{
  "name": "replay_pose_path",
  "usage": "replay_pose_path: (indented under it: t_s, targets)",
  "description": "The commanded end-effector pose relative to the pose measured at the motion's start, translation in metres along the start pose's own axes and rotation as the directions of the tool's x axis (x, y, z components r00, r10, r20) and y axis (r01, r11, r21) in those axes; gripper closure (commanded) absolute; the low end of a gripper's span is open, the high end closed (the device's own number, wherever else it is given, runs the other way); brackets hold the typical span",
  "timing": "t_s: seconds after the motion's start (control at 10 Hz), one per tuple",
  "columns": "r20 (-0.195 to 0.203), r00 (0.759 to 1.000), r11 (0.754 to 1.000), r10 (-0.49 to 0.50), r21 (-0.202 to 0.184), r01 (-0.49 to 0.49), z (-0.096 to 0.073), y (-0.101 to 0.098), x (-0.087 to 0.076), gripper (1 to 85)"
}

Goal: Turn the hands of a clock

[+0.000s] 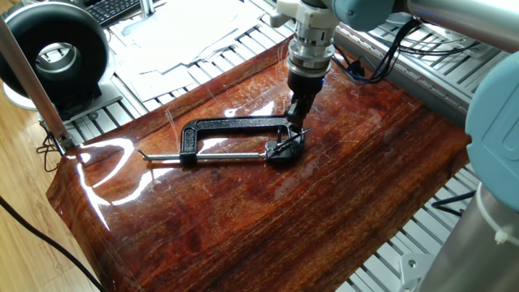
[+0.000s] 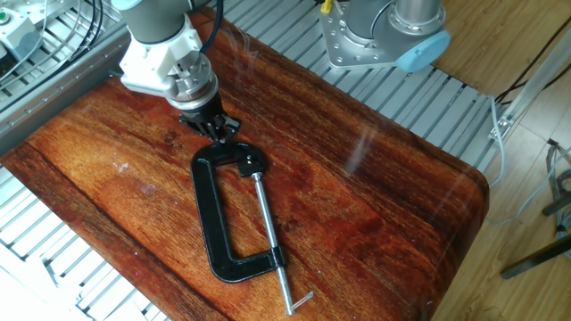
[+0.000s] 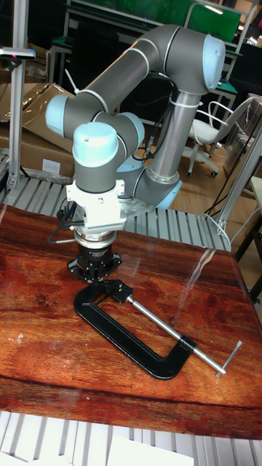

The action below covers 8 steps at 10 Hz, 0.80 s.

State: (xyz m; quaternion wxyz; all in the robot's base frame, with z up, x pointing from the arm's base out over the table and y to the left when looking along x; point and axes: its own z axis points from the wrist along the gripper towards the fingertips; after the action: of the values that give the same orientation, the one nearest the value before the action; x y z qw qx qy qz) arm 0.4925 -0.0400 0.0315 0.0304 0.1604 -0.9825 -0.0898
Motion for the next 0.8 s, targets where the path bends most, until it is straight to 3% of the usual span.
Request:
replay_pose_path:
  t_s: [0.0, 0.3, 0.7]
  targets:
    - [0.008, 1.0, 1.0, 0.004, -0.01, -0.004, -0.002, 0.001, 0.005, 84.7]
    - [0.011, 1.0, 1.0, 0.003, -0.015, -0.003, -0.001, 0.002, 0.008, 84.7]
    - [-0.025, 1.0, 0.999, -0.01, 0.039, 0.011, -0.007, -0.009, 0.0, 84.7]
